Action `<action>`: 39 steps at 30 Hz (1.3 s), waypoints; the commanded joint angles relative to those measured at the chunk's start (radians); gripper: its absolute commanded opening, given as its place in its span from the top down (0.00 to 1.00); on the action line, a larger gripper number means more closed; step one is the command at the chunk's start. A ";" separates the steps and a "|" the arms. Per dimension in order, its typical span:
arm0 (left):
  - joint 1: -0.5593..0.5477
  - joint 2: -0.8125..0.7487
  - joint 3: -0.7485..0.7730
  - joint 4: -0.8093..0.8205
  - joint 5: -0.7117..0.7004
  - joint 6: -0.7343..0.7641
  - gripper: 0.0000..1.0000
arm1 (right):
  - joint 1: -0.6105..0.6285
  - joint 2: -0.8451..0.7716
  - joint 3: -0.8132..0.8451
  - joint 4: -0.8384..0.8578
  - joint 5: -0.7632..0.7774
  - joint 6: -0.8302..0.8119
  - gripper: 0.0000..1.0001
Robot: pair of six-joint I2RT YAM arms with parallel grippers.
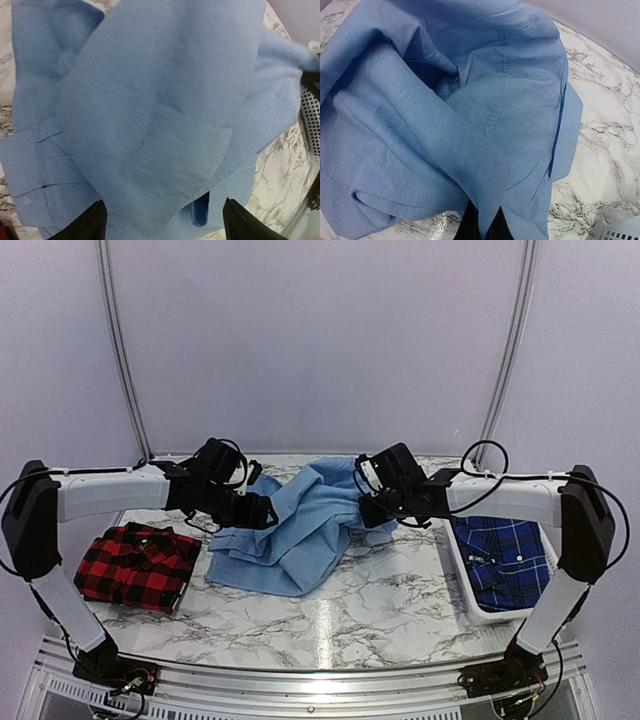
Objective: Fold and stack the long sleeve shirts
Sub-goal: Flatten out the crumpled shirt at the center of the board.
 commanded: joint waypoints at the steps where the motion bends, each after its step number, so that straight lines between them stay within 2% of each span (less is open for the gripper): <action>1: -0.052 0.087 0.068 0.023 0.001 0.044 0.14 | -0.003 0.006 0.026 0.005 0.000 -0.008 1.00; 4: -0.063 0.138 0.104 0.023 -0.070 0.025 0.13 | -0.003 0.006 0.028 0.006 -0.006 -0.005 1.00; 7: -0.063 0.156 0.122 0.023 -0.193 -0.012 0.20 | 0.002 0.004 0.032 0.004 -0.007 -0.003 1.00; 12: -0.063 0.121 0.129 0.030 -0.330 -0.020 0.43 | 0.007 -0.003 0.032 -0.001 0.006 -0.001 1.00; 14: -0.062 0.121 0.138 0.030 -0.361 0.000 0.56 | 0.009 -0.004 0.035 -0.001 0.009 -0.002 1.00; 18: -0.061 0.109 0.145 0.029 -0.398 0.023 0.96 | 0.010 -0.006 0.048 -0.004 0.028 0.003 1.00; 19: -0.061 0.100 0.146 0.028 -0.415 0.024 1.00 | 0.009 -0.007 0.053 -0.006 0.035 0.006 1.00; 25: -0.035 -0.064 0.183 0.019 -0.608 0.082 1.00 | 0.007 -0.054 0.104 -0.002 0.140 -0.017 1.00; 30: -0.009 -0.250 0.319 0.020 -0.714 0.219 1.00 | -0.014 -0.137 0.143 0.059 0.222 -0.087 1.00; 34: -0.009 -0.339 0.445 0.046 -0.712 0.346 1.00 | -0.037 -0.232 0.168 0.151 0.235 -0.166 1.00; 39: -0.008 -0.400 0.600 0.065 -0.691 0.436 1.00 | -0.055 -0.343 0.192 0.265 0.146 -0.273 1.00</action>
